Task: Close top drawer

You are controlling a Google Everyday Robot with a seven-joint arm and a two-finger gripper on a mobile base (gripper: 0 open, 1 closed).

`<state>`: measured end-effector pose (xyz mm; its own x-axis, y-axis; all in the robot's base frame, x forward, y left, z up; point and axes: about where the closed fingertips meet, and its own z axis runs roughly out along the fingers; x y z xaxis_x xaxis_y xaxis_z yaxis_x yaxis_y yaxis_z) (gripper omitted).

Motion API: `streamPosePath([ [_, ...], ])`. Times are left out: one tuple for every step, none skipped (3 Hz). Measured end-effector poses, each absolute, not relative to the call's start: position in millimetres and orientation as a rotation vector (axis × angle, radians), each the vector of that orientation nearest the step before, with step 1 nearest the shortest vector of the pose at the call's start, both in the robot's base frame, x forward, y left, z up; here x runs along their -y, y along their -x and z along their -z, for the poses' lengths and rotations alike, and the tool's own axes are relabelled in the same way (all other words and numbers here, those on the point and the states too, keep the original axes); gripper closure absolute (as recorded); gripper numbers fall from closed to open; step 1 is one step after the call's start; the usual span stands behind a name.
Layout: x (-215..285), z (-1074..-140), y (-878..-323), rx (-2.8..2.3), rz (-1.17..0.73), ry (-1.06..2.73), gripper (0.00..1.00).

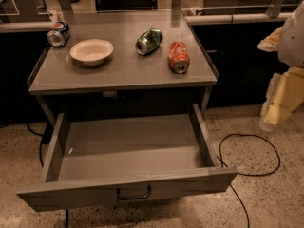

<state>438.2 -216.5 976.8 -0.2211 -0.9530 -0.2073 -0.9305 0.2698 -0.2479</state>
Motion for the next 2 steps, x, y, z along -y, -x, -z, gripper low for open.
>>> streamPosePath([
  [216.5, -976.7, -438.2, -2.230, 0.101, 1.723, 0.00],
  [214.5, -971.2, -434.3, -2.217, 0.150, 1.727, 0.00],
])
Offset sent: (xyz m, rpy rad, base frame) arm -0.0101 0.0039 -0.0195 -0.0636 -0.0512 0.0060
